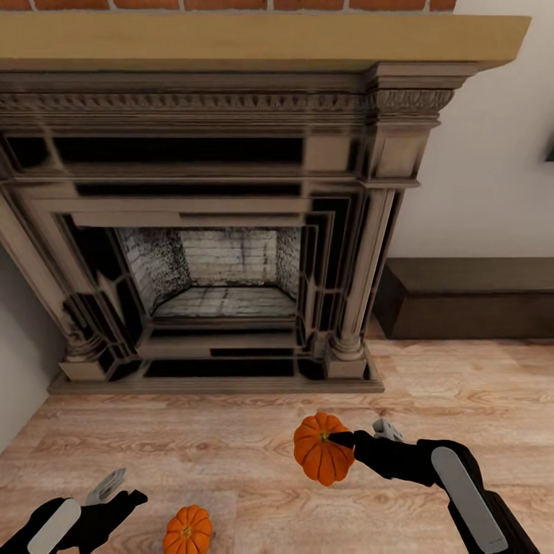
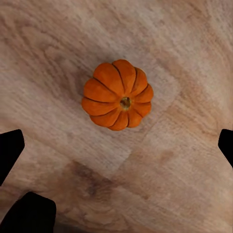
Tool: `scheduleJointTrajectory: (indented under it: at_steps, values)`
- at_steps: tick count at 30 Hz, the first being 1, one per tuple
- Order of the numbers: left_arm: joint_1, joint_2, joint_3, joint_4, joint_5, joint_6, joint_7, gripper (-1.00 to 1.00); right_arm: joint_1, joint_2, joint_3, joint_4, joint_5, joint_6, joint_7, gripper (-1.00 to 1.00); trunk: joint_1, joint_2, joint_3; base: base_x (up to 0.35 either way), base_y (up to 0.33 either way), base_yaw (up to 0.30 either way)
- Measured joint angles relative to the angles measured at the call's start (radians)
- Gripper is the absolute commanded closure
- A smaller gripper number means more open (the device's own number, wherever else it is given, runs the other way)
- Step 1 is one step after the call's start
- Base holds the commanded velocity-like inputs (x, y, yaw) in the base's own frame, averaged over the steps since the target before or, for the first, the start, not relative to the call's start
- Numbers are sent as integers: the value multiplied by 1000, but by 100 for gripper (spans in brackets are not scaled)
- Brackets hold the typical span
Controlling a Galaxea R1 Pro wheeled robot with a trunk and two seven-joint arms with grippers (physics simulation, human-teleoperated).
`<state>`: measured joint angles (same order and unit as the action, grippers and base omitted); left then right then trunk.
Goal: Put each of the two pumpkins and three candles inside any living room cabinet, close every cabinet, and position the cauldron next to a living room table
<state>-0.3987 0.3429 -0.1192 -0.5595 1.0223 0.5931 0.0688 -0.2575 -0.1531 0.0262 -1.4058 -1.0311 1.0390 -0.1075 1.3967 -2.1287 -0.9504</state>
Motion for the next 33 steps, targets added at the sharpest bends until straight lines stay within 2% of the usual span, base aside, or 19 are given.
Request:
scheduleJointTrajectory:
  at_steps: [3, 6, 8, 12, 15, 18, 22, 26, 28, 33]
  values:
    - [-1, 1, 2, 3, 6, -22, -1, -100, -1, -1, -7, -3, -4, 5, 3, 100, 11, -21, -9, 0, 0, 0]
    - [-2, 5, 2, 3, 9, -24, -13, -100, -2, -2, -39, -4, -4, 8, 4, 100, 23, -42, -19, 0, 0, 0]
    - [-3, 11, 2, 4, 10, -22, -64, -100, -2, -2, -70, -8, -3, 8, 5, 100, 31, -56, -25, 0, 0, 0]
    - [-3, 14, 1, 6, 9, -20, -163, -100, -1, -2, -84, -12, -12, 8, 12, 100, 46, -84, -38, 0, 0, 0]
    - [-3, 9, 2, 20, 10, -24, -187, -100, 5, -3, -81, -30, -27, 8, 43, 100, 58, -105, -47, 0, 0, 0]
    - [-3, 4, 4, 65, 9, -40, -191, -100, 9, -5, -79, -106, -57, 8, 103, 100, 69, -126, -56, 0, 0, 0]
    - [-3, 2, 5, 94, 10, -73, -197, -100, 9, -6, -77, -161, -54, 8, 158, 100, 84, -154, -69, 0, 0, 0]
    - [-3, -6, 5, 101, 11, -112, -198, -100, 9, -4, -73, -172, -54, 8, 171, 100, 100, -182, -81, 0, 0, 0]
    - [-3, -13, 4, 114, 11, -154, -198, -100, 9, -4, -56, -174, -53, 8, 174, 100, 107, -196, -88, 0, 0, 0]
    - [-3, -39, 2, 148, 5, -200, -198, -100, 9, -3, -17, -177, -53, 8, 176, 100, 127, -231, -103, 0, 0, 0]
